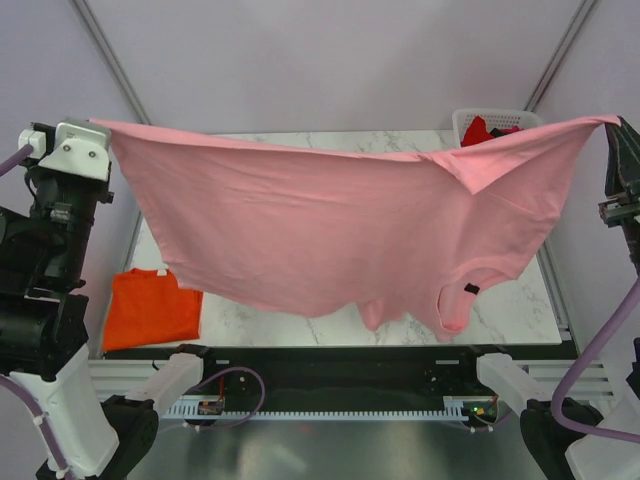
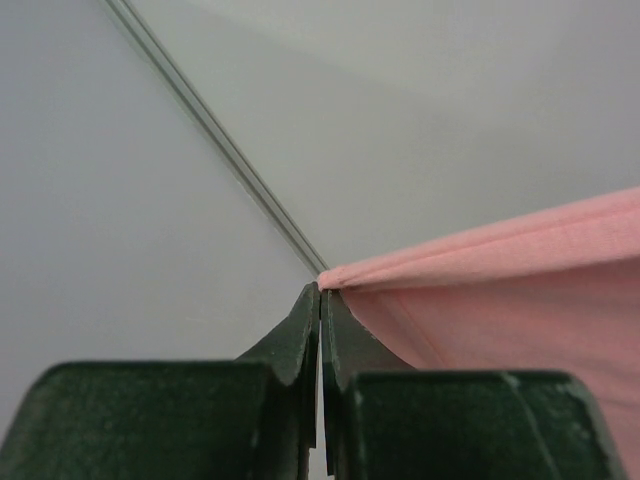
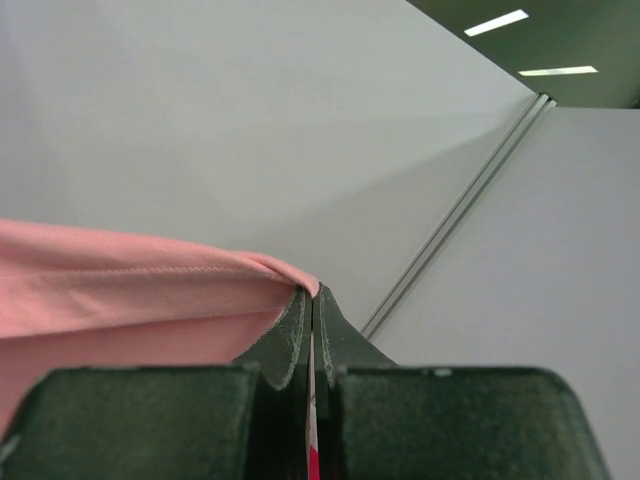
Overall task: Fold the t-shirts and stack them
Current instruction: Flatten the tshirt out
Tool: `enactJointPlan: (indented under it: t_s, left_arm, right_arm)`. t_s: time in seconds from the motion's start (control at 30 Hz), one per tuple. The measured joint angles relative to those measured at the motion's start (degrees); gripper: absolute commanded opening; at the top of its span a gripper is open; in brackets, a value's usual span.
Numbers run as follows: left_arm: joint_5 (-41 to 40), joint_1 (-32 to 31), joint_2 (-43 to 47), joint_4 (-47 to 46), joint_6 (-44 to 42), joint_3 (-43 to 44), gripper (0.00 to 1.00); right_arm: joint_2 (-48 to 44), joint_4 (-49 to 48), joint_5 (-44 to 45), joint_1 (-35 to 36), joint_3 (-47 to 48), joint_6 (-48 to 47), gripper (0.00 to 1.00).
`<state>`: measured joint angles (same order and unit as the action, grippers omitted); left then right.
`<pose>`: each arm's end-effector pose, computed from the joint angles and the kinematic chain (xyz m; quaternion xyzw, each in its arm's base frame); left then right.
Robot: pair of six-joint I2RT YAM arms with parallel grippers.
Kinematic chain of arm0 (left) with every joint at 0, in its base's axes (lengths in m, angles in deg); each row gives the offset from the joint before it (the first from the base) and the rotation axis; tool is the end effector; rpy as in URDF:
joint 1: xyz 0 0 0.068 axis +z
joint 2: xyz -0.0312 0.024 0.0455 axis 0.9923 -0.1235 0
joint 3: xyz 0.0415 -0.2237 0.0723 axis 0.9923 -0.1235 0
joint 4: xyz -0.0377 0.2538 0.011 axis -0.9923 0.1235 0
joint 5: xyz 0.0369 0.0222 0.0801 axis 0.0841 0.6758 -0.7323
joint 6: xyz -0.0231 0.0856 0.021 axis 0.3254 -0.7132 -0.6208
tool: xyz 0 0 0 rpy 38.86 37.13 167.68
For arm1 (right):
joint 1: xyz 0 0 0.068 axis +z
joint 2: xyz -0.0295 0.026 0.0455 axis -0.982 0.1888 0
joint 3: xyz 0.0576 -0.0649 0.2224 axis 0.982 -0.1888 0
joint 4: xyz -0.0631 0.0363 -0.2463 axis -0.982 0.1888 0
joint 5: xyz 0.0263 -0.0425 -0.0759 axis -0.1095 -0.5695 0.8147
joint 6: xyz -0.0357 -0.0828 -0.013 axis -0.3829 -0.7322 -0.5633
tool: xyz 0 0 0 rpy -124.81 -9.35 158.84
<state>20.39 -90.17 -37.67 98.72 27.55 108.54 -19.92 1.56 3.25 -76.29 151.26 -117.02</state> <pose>0.1130 -0.0089 0.5809 0.1841 0.5800 0.1968 0.7688 0.0477 0.0173 0.6170 -0.2198 0.4934 -0.1406 0.8298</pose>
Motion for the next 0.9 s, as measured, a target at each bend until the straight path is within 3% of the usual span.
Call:
enactJointPlan:
  t_s: [0.2, 0.43, 0.63, 0.9]
  left_arm:
    - [0.0, 0.0, -1.6, -3.9, -2.6, -5.0, 0.02]
    - [2.4, 0.0, -8.8, -6.7, -2.8, -19.5, 0.02]
    - [6.1, 0.0, -22.1, -7.6, -2.8, -29.0, 0.02]
    - [7.5, 0.0, -43.5, -10.6, -2.7, -26.3, 0.02]
  right_arm:
    - [0.7, -8.0, 0.3, 0.0, -10.6, -1.3, 0.00]
    - [9.4, -14.3, -1.0, 0.0, -26.1, -3.3, 0.00]
    - [22.4, -18.1, -2.8, 0.1, -37.4, -5.2, 0.00]
    - [45.2, -21.6, -1.6, 3.3, -36.1, -8.7, 0.00]
